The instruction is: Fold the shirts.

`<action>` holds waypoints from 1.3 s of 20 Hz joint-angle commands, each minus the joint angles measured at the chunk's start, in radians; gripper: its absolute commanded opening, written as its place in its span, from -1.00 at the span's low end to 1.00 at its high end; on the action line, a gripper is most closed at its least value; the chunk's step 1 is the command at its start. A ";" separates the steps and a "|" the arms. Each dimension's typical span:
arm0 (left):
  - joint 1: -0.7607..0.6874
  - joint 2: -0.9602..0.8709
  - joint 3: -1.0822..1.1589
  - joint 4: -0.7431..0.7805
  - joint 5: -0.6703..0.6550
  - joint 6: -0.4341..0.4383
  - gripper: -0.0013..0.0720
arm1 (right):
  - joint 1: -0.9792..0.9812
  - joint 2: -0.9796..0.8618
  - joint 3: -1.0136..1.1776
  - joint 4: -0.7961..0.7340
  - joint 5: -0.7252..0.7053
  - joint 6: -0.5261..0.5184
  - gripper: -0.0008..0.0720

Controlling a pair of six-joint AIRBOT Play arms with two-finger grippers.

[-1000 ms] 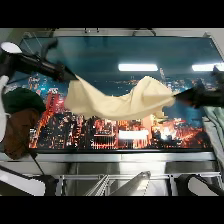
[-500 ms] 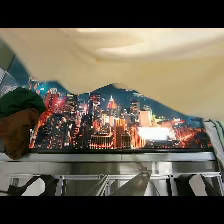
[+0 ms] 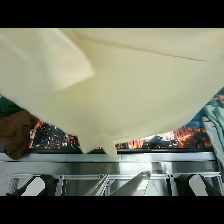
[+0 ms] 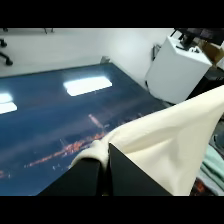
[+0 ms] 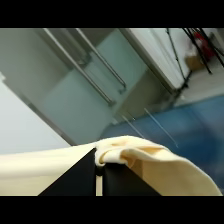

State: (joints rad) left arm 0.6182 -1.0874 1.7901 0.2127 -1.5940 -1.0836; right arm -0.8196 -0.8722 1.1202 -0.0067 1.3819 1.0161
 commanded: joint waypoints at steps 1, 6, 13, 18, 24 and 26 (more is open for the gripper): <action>-0.159 -0.141 -0.028 0.303 0.006 -0.002 -0.91 | 0.155 -0.133 -0.067 -0.272 -0.143 0.014 -0.92; -0.384 -0.417 -0.172 0.532 0.208 0.040 -0.91 | 0.408 -0.488 -0.095 -0.238 -0.350 -0.092 -0.92; -0.410 -0.833 0.071 0.571 0.309 0.019 -0.08 | 0.424 -0.853 -0.002 0.190 -0.397 -0.360 -0.32; -0.333 -0.862 0.267 0.574 0.125 -0.137 0.89 | 0.249 -0.788 0.075 -0.032 -0.176 -0.291 -0.32; -0.254 -0.645 -0.237 0.576 0.029 -0.125 0.58 | 0.163 -0.735 0.057 -0.816 -0.105 -0.084 0.13; -0.230 -0.568 -0.422 0.581 0.058 -0.114 0.58 | 0.172 -0.751 0.041 -0.833 -0.105 -0.085 0.41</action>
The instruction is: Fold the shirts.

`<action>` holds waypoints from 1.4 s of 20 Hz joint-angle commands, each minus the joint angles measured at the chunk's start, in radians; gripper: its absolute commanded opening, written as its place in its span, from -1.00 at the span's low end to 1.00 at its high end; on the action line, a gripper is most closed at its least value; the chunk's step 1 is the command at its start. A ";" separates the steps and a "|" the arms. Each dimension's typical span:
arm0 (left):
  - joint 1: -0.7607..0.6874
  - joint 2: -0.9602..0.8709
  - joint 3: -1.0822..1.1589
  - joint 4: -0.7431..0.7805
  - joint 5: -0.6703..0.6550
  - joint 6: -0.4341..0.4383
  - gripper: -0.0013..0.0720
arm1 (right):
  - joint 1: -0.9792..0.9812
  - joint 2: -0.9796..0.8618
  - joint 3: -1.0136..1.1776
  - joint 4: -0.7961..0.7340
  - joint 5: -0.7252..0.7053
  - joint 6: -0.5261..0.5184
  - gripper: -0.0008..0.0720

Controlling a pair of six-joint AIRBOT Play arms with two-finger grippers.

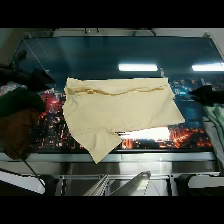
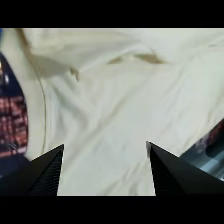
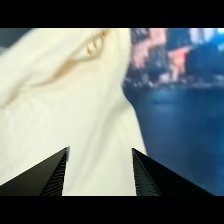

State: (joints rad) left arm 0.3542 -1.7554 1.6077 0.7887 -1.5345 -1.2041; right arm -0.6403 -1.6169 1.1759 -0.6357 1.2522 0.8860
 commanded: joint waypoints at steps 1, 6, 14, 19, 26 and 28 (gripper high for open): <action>0.046 0.140 -0.329 0.006 0.012 0.010 0.58 | -0.005 -0.019 -0.016 -0.215 0.028 0.047 0.40; 0.105 0.295 -0.628 0.006 0.042 0.018 0.58 | 0.042 -0.109 -0.016 -0.289 0.069 0.061 0.40; 0.091 0.412 -0.915 0.005 0.127 0.017 0.58 | 0.201 -0.188 -0.015 -0.303 0.130 0.061 -0.65; 0.001 0.410 -1.012 0.002 0.319 0.017 0.58 | 0.214 -0.187 -0.015 -0.303 0.130 0.072 -0.92; -0.245 0.228 -0.881 -0.004 0.457 -0.020 0.57 | 0.213 -0.135 -0.015 -0.303 0.163 0.072 -0.92; -0.295 0.184 -0.816 -0.002 0.436 -0.005 -0.63 | 0.209 -0.105 -0.015 -0.304 0.198 0.072 -0.92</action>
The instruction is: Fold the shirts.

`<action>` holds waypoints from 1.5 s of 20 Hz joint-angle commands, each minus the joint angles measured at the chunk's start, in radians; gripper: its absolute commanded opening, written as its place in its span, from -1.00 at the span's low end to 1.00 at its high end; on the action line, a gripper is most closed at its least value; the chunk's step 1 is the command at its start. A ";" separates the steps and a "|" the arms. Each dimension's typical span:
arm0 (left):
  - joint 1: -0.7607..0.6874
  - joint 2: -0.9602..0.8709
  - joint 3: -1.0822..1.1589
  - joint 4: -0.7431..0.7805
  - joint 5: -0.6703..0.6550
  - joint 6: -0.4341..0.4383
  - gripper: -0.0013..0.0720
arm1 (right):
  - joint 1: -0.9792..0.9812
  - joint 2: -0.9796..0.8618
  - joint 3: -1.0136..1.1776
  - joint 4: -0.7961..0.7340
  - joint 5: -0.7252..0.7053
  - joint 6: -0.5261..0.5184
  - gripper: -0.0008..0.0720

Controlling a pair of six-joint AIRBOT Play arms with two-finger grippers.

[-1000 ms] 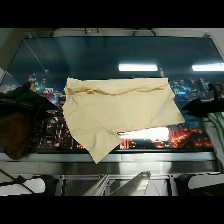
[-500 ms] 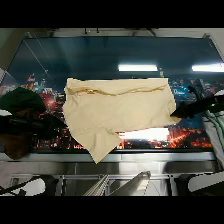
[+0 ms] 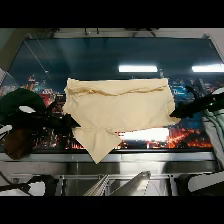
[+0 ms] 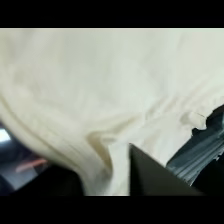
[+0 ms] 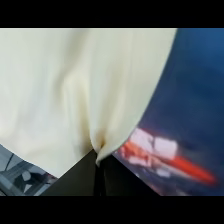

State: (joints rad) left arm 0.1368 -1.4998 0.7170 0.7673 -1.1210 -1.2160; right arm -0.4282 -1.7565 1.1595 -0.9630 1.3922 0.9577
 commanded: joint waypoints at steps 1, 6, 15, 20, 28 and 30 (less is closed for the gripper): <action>-0.094 -0.076 0.101 0.018 -0.006 0.023 -0.94 | -0.008 0.051 0.002 0.024 0.079 0.001 -0.92; -0.031 0.119 0.166 0.016 -0.167 0.021 -0.94 | -0.106 0.200 0.002 0.027 0.156 0.036 -0.92; 0.298 0.669 0.503 -0.538 -0.447 0.116 -0.91 | -0.309 0.736 0.002 1.079 0.214 -0.076 -0.92; 0.521 0.770 0.764 -0.602 -0.444 0.116 -0.90 | -0.326 1.073 0.002 1.143 -0.100 -0.079 -0.92; 0.413 0.486 0.838 -0.451 -0.466 0.090 -0.90 | -0.327 1.016 0.030 0.742 -0.154 0.086 -0.92; 0.351 0.357 0.814 -0.444 -0.468 0.132 -0.91 | -0.243 0.895 0.025 0.609 -0.155 0.157 -0.92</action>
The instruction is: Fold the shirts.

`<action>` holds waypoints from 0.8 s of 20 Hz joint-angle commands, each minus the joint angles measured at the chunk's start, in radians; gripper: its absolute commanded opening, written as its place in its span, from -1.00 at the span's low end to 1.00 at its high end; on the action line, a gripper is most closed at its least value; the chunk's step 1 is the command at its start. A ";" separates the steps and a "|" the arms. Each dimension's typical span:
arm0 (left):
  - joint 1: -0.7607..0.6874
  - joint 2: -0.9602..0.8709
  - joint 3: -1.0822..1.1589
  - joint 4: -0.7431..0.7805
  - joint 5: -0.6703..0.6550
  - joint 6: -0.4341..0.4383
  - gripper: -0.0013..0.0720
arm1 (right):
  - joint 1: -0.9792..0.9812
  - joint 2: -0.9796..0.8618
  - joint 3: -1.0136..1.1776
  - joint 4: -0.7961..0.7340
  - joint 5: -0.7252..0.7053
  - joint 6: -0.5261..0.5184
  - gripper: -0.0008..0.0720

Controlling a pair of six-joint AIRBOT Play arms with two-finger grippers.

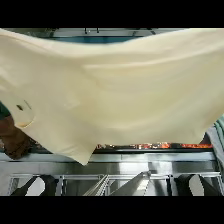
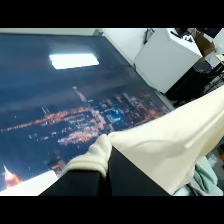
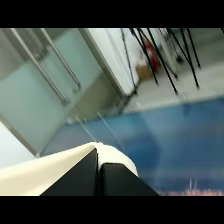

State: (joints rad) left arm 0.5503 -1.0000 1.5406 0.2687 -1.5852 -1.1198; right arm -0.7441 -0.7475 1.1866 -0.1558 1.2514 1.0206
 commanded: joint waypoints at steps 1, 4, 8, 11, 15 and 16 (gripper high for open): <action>-0.104 -0.216 -0.016 0.055 -0.003 0.070 -0.91 | 0.119 -0.178 -0.013 -0.229 -0.018 0.093 -0.92; -0.224 -0.438 -0.014 0.114 0.039 0.133 -0.92 | 0.259 -0.384 -0.043 -0.299 -0.095 0.063 -0.92; -0.308 -0.759 0.144 0.264 0.097 0.132 -0.92 | 0.366 -0.649 -0.045 -0.317 -0.278 0.041 -0.92; -0.338 -0.981 0.358 0.263 0.114 0.101 -0.92 | 0.376 -0.811 -0.031 -0.174 -0.391 -0.101 -0.92; -0.354 -1.141 0.553 0.264 0.120 0.063 -0.92 | 0.371 -0.952 0.054 -0.042 -0.405 -0.211 -0.92; -0.353 -1.142 0.536 0.265 0.135 0.063 -0.92 | 0.369 -0.975 0.068 -0.042 -0.401 -0.214 -0.92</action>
State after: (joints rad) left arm 0.2070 -2.0575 2.0048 0.5209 -1.4738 -1.0386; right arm -0.3782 -1.6279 1.2098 -0.2657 0.8803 0.8745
